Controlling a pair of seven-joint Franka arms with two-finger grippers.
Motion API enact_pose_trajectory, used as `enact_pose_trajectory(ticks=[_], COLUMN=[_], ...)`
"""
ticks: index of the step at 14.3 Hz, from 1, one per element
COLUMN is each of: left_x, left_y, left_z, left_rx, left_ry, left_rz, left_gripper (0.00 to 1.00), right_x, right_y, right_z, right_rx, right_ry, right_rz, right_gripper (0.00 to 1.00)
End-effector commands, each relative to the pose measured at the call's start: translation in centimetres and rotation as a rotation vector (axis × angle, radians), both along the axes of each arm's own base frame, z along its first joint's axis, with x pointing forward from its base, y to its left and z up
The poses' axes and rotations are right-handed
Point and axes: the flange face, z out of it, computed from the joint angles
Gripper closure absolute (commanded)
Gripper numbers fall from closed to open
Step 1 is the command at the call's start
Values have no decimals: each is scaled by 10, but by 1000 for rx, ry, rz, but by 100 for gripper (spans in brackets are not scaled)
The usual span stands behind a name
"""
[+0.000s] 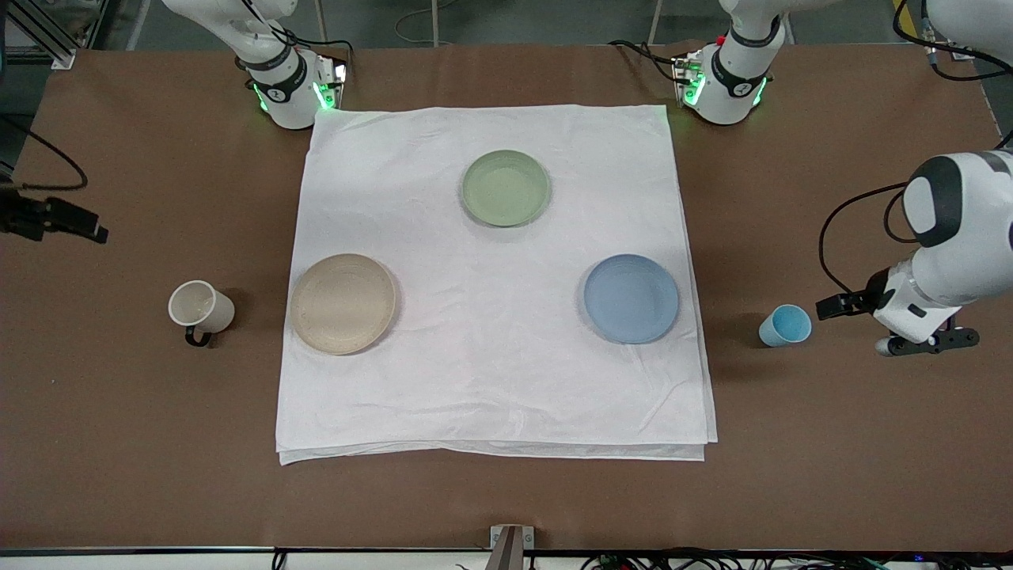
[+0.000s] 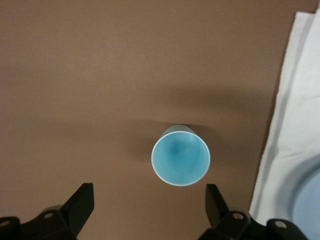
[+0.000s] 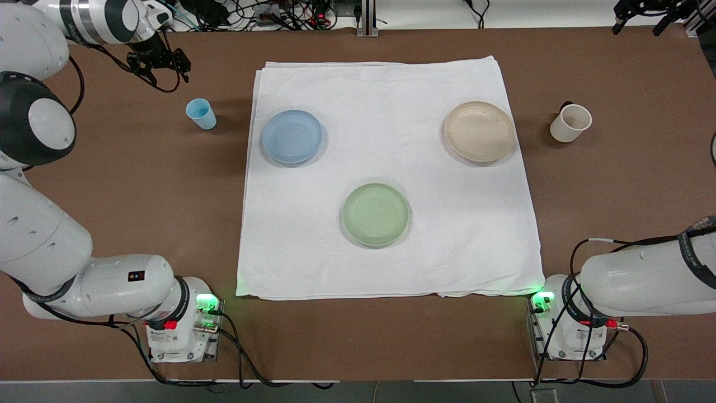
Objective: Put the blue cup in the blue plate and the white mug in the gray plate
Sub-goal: 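Grasp the blue cup with the left gripper while the right gripper grasps the mug, then carry the blue cup onto the blue plate with the left gripper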
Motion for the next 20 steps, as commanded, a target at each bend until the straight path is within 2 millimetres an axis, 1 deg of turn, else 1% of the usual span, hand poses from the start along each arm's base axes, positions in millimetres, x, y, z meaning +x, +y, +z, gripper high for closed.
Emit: enact_pose_trajectory(ticks=[1,2,3,4,5,6,7,8,9,11,12,13,14,16,17,18,19,20], left_x=[-5,-3,-1,-1,-2,-3,-4,-6,-7,-8,-9,-9,-9,-5,-2,0,1,-1], left_y=[14,13,12,11,11,11,12,11,11,7,6,5,2,1,-9,-23,-41,-64], left_z=[-34,-49,-59,-72,-83,-89,-91,-94,-101,-112,-115,-115,-115,-103,-87,-71,-55,-41], left_rx=[-4,-9,-11,-13,-16,-18,-19,-20,-22,-32,-51,-67,-70,-69,-73,-82,-89,-98], left_ry=[-16,-17,-27,-14,1,12,16,22,34,51,54,55,55,38,13,-10,-24,-23], left_rz=[37,37,34,34,35,35,35,34,34,34,50,66,57,43,47,40,53,77], left_gripper=[12,18,22,26,27,28,30,35,44,72,87,100,100,100,100,100,100,100], right_x=[22,25,26,26,24,24,26,29,32,35,36,37,37,36,35,35,34,34], right_y=[-16,-29,-32,-30,-29,-31,-32,-33,-33,-34,-35,-34,-32,-31,-32,-31,-31,-29], right_z=[-57,-84,-109,-132,-150,-170,-186,-205,-221,-241,-250,-261,-270,-281,-286,-290,-294,-297], right_rx=[-5,-7,-12,-19,-24,-28,-31,-34,-35,-36,-37,-36,-33,-31,-29,-27,-25,-14], right_ry=[30,23,7,-20,-40,-50,-59,-57,-59,-60,-60,-60,-53,-36,-29,-23,-17,-15], right_rz=[-19,-40,-44,-43,-42,-43,-45,-45,-47,-49,-51,-49,-48,-46,-49,-50,-52,-59], right_gripper=[0,0,0,0,0,0,0,0,0,0,0,0,2,12,19,22,26,30])
